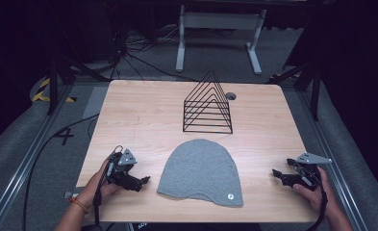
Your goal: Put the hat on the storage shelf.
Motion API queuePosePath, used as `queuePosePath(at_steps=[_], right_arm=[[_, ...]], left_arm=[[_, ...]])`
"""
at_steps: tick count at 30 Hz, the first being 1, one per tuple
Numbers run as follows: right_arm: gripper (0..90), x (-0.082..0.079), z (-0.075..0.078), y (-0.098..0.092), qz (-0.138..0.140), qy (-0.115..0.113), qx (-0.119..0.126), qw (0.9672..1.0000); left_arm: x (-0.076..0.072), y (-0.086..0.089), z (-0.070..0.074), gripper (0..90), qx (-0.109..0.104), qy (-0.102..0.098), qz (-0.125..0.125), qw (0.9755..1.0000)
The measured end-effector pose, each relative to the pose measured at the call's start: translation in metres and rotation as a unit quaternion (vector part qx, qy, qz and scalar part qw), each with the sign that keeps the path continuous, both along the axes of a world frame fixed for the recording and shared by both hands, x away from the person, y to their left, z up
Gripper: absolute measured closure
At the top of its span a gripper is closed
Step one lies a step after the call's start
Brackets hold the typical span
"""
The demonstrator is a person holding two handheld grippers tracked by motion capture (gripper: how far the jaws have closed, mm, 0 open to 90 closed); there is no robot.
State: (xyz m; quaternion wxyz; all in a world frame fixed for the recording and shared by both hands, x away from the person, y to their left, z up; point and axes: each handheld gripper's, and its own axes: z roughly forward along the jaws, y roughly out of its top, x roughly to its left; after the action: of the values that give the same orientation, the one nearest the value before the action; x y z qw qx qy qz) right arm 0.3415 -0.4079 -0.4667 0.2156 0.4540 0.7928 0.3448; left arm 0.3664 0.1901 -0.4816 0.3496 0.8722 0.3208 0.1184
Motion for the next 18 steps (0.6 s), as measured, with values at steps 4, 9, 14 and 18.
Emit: queuePosePath(at_steps=[4,9,14,18], right_arm=[[19.1,0.0,0.0,-0.0023,0.011,0.0,0.0,0.9999],[19.0,0.0002,0.0001,-0.0029,0.014,0.001,0.0,0.9999],[19.4,0.0009,0.0006,-0.0028,0.017,0.003,-0.004,0.9998],[30.9,0.004,0.0043,0.0018,0.03,0.008,-0.006,0.9995]], left_arm=[[-0.0003,0.0004,-0.0002,0.1,0.0,-0.003,-0.002,1.0],[-0.001,0.0004,-0.0002,0.1,-0.001,-0.001,0.0,1.0],[0.0033,0.0016,0.0009,0.2,0.004,0.0,-0.027,0.9996],[0.0076,0.0022,0.0062,7.0,0.013,0.009,-0.051,0.9986]])
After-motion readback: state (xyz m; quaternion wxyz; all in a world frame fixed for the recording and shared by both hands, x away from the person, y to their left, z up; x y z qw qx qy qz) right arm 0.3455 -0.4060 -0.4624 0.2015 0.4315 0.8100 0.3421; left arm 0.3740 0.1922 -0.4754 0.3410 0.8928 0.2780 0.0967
